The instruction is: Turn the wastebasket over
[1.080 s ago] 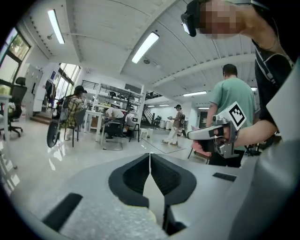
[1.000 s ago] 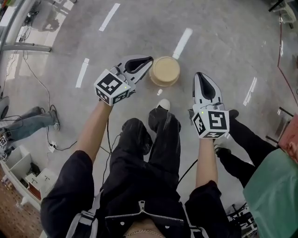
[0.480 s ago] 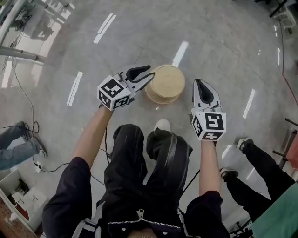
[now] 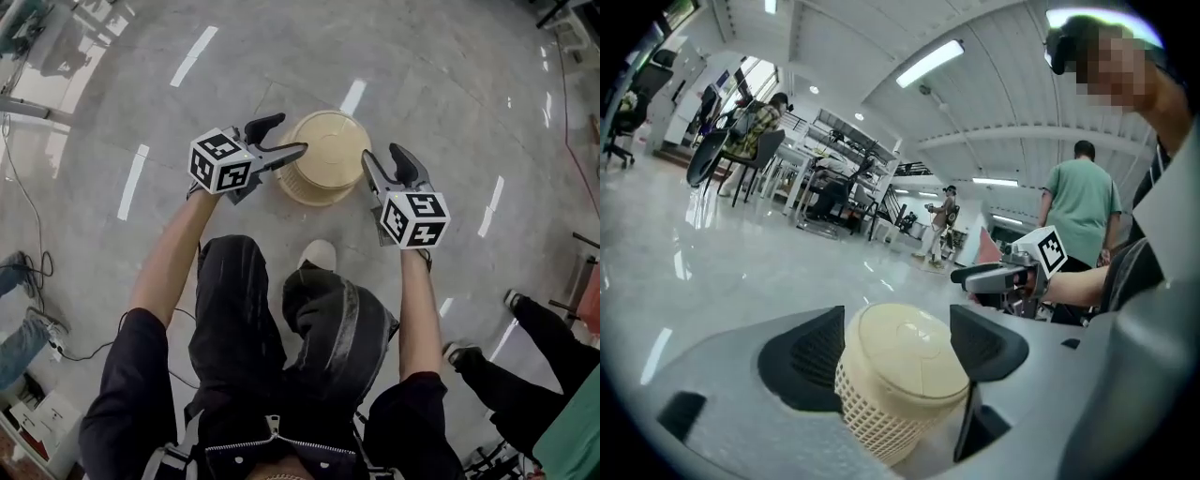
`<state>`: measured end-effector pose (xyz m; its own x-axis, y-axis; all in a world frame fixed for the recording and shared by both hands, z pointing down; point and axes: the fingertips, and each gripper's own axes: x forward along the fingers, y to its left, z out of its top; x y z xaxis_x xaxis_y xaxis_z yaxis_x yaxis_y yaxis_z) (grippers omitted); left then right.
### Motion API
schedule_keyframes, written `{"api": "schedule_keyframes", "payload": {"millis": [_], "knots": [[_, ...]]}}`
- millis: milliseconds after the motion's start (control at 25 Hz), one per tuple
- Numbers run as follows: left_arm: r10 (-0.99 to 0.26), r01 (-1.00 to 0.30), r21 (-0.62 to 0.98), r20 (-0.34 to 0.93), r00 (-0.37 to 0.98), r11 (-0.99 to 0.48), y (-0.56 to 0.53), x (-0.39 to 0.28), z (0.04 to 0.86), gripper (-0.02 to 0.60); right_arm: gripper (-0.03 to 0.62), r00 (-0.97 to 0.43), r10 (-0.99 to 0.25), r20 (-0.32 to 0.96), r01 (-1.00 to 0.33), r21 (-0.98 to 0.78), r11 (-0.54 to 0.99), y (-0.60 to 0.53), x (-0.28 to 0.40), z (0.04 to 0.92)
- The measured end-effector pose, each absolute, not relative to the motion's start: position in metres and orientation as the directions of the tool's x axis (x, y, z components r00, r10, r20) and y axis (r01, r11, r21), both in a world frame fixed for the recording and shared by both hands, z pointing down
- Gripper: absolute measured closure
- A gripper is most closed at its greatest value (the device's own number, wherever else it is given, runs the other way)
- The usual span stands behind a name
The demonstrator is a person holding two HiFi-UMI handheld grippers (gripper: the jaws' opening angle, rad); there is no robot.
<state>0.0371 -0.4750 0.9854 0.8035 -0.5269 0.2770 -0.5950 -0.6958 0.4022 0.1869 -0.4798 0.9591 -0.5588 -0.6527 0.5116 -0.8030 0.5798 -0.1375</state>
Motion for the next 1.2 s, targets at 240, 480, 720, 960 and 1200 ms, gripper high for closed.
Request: {"api": "schedule_keyframes", "payload": {"millis": [240, 480, 720, 960, 1200], "knots": [[-0.464, -0.561, 0.498, 0.316, 0.827, -0.661, -0.473, 0.043, 1.026, 0.229, 0.332, -0.612, -0.533, 0.584, -0.770, -0.289, 0.568, -0.489, 0.194, 1.017], [-0.415, -0.542, 0.517, 0.348, 0.840, -0.663, -0.462, 0.045, 1.047, 0.229, 0.324, -0.662, -0.416, 0.624, -0.702, -0.320, 0.637, -0.484, 0.183, 1.044], [-0.403, -0.545, 0.476, 0.372, 0.836, -0.691, -0.458, 0.054, 1.054, 0.229, 0.320, -0.702, -0.373, 0.607, -0.681, -0.419, 0.600, -0.484, 0.178, 1.052], [-0.433, -0.566, 0.421, 0.374, 0.820, -0.709, -0.460, 0.054, 1.050, 0.230, 0.321, -0.679, -0.419, 0.603, -0.698, -0.353, 0.623, -0.487, 0.177, 1.048], [-0.497, -0.600, 0.263, 0.365, 0.787, -0.756, -0.467, 0.048, 1.033, 0.230, 0.321, -0.656, -0.551, 0.516, -0.706, -0.160, 0.690, -0.490, 0.169, 1.023]]}}
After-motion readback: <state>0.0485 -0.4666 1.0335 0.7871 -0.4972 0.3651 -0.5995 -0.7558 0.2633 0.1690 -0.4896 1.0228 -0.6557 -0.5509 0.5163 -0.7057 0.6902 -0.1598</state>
